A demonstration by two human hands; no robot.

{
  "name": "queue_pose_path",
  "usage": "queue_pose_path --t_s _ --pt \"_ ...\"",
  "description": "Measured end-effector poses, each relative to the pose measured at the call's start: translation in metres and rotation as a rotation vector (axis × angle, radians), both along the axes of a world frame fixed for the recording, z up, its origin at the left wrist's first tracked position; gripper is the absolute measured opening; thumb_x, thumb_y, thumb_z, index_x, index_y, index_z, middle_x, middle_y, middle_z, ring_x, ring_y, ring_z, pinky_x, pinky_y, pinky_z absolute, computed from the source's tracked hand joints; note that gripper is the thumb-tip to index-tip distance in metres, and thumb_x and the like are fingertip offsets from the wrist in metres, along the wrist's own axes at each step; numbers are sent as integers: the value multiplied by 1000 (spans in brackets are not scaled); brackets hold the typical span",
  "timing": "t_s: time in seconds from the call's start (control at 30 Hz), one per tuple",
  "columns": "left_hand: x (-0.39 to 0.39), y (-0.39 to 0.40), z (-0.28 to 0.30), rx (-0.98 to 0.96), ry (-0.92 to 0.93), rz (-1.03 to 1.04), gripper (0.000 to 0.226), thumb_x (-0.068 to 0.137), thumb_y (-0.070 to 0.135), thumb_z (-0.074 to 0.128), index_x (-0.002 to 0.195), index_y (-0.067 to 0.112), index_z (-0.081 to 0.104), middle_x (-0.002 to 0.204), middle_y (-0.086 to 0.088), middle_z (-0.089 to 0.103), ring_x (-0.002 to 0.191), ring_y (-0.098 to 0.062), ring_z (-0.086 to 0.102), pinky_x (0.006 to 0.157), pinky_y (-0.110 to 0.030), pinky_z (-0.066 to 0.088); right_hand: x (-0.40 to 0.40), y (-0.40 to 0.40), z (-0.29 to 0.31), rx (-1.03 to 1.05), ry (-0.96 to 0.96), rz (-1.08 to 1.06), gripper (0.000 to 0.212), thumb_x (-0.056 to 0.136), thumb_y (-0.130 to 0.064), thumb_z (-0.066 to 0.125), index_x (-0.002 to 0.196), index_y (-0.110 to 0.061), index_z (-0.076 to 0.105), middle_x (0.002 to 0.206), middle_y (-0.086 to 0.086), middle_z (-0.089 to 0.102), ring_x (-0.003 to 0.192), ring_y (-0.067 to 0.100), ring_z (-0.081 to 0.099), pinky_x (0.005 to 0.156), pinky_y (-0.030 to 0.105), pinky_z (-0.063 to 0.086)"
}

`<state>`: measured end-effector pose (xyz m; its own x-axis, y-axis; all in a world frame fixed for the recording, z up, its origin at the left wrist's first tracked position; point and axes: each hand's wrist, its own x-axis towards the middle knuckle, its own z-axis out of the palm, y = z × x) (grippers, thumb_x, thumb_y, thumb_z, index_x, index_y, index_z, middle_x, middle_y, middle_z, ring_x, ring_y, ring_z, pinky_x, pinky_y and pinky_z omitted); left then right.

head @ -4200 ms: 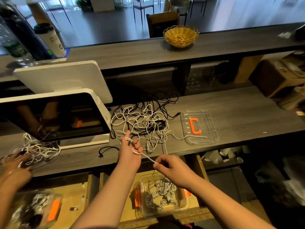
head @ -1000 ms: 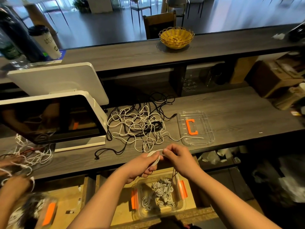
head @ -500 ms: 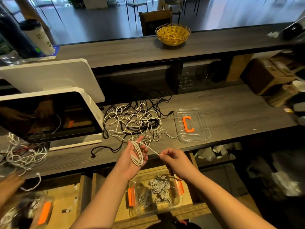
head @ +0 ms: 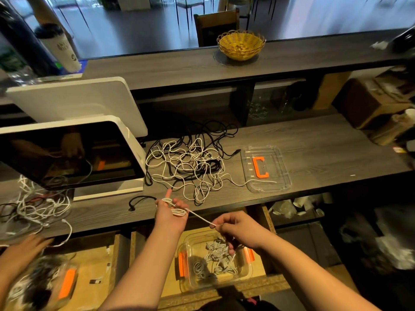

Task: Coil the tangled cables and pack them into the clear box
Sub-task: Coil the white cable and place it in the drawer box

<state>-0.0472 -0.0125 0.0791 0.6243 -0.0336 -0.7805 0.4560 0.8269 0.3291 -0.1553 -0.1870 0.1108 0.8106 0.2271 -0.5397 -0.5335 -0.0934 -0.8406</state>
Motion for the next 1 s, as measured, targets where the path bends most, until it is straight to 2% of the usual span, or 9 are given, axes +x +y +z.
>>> queue_pose_path --t_s 0.17,0.33,0.43,0.53,0.67,0.77,0.83,0.9,1.0 --pt "4 6 -9 308 -76 -116 51 107 51 26 126 18 59 65 3 35 52 -7 27 48 -21 22 2 3 -1 10 0 30 12 97 -10 58 104 -9 67 65 0 59 50 11 53 50 24 53" --pt "-11 9 -9 973 -370 -503 48 107 49 26 123 26 65 68 2 39 55 -10 33 51 -26 28 6 1 2 -18 -28 24 17 91 -8 62 102 -12 74 85 12 69 62 14 61 58 26 55" --pt "-19 4 -7 1193 -487 -737 43 107 47 28 117 31 66 66 4 43 56 -11 40 50 -27 30 9 -7 6 -36 -52 -82 17 89 -5 64 101 -9 75 89 15 73 70 18 65 66 31 56" --pt "-24 -1 -8 1282 -526 -1052 43 104 55 31 107 35 69 71 8 55 65 -10 51 58 -27 35 13 -12 5 -41 -69 -193 16 86 -3 67 99 -11 73 71 3 63 57 10 53 50 23 44" --pt "-33 -7 -10 1152 -500 -1418 76 84 87 19 87 25 64 77 7 60 74 -11 55 71 -31 38 16 -18 8 27 -128 -263 22 85 4 68 101 -10 68 60 -6 52 51 6 48 47 16 40" --pt "-44 -13 -6 967 -416 -1523 107 58 105 13 117 27 58 78 4 56 65 -8 53 61 -28 37 18 -25 14 62 -194 -316 23 84 4 68 101 -11 68 72 5 58 61 9 56 54 16 47" --pt "-48 -17 -2 731 -399 -1576 119 53 107 27 131 21 54 75 6 55 56 -3 46 51 -19 33 19 -31 16 89 -203 -338 24 85 2 67 104 -12 68 76 7 62 68 14 61 59 23 52" --pt "-49 -25 17 439 -463 -1671 96 69 92 50 132 20 59 69 8 50 53 -3 36 48 -15 29 21 -41 18 88 -220 -369 25 85 3 66 105 -11 68 74 3 65 67 12 62 61 23 52" --pt "-49 -36 45 361 -653 -1769 44 99 58 43 128 35 66 69 8 49 56 -5 36 53 -18 32 29 -57 19 71 -258 -416 21 84 5 66 97 -11 69 77 11 61 66 14 55 62 23 44"
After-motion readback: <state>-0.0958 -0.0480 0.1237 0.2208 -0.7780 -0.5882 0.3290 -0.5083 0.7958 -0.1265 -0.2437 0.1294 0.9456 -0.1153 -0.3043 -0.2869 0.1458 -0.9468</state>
